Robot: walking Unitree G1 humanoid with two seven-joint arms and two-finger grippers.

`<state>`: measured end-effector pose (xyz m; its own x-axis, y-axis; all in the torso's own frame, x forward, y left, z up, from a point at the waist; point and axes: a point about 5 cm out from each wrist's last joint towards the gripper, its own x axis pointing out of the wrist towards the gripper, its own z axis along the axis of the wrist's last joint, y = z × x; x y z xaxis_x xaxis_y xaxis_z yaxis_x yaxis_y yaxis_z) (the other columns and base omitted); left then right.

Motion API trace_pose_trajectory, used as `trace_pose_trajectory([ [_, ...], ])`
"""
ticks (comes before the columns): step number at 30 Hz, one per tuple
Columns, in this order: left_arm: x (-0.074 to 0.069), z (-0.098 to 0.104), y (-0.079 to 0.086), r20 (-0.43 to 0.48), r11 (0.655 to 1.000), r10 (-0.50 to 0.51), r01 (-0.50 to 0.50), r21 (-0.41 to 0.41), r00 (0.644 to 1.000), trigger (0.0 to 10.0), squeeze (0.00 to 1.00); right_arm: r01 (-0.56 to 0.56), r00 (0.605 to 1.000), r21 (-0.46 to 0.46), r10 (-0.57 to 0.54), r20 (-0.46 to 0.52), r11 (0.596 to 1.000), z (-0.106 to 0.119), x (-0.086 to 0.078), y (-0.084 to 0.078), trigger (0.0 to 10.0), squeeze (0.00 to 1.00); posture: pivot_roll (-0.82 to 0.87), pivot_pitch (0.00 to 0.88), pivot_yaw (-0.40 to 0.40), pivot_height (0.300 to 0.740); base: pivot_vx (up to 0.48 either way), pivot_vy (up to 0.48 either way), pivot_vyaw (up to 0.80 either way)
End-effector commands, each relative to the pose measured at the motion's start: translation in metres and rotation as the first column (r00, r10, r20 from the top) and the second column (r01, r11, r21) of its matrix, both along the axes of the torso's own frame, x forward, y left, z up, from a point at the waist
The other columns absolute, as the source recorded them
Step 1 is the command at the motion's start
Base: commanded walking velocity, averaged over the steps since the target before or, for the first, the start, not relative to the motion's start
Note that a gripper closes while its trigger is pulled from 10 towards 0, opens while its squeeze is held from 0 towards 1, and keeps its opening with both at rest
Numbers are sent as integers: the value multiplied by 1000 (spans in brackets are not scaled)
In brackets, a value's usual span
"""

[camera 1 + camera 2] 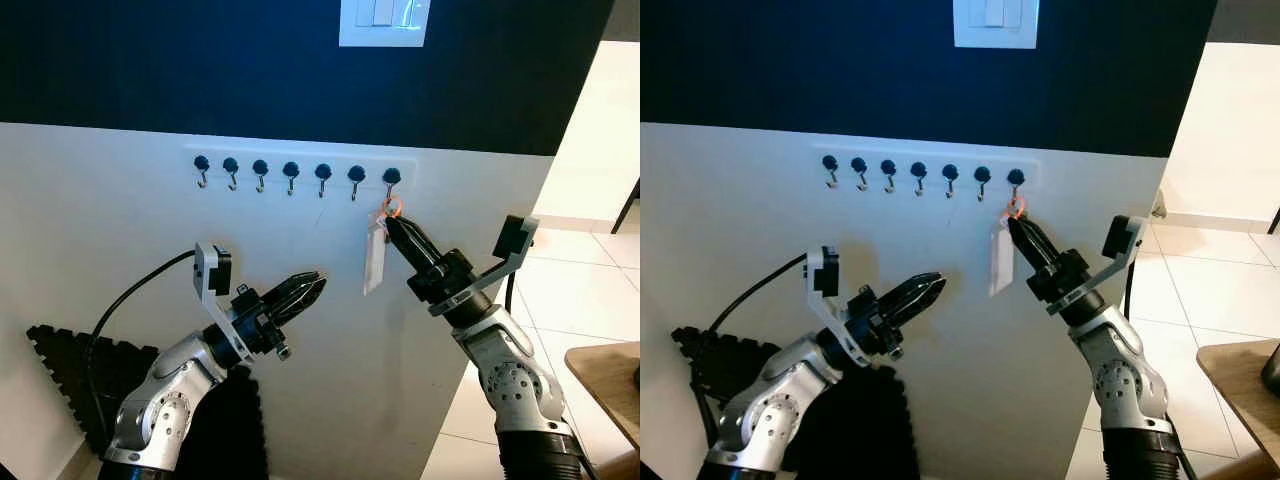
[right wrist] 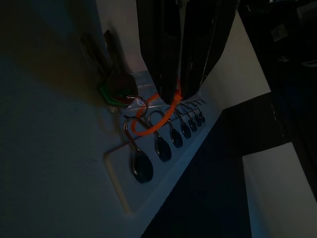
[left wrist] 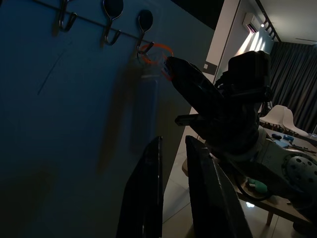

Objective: Hang keys on a hook

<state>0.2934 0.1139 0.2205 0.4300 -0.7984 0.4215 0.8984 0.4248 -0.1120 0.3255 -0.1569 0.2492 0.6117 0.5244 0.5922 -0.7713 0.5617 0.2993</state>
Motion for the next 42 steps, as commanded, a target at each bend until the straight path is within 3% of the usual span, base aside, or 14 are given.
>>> trace_pose_trajectory([
  [1,-1,-3,-1,-6,1000,-2,2,21,1000,10000,0,-8,1000,13,8,-4,1000,-1,-2,0,10000,0,10,58,19,740,0,0,0],
  [13,-1,-4,-1,-8,1000,1,-1,27,1000,10000,0,33,997,22,-31,-65,999,-14,1,-6,10000,0,9,57,24,740,0,0,0],
  [17,1,-3,-1,-3,1000,12,-11,28,1000,10000,0,85,986,33,-79,-144,996,-23,7,-12,10000,0,6,52,26,740,0,0,0],
  [42,6,0,1,13,999,51,-51,15,999,10000,0,101,967,106,-72,-246,989,-24,23,-7,10000,0,14,53,30,740,0,0,0],
])
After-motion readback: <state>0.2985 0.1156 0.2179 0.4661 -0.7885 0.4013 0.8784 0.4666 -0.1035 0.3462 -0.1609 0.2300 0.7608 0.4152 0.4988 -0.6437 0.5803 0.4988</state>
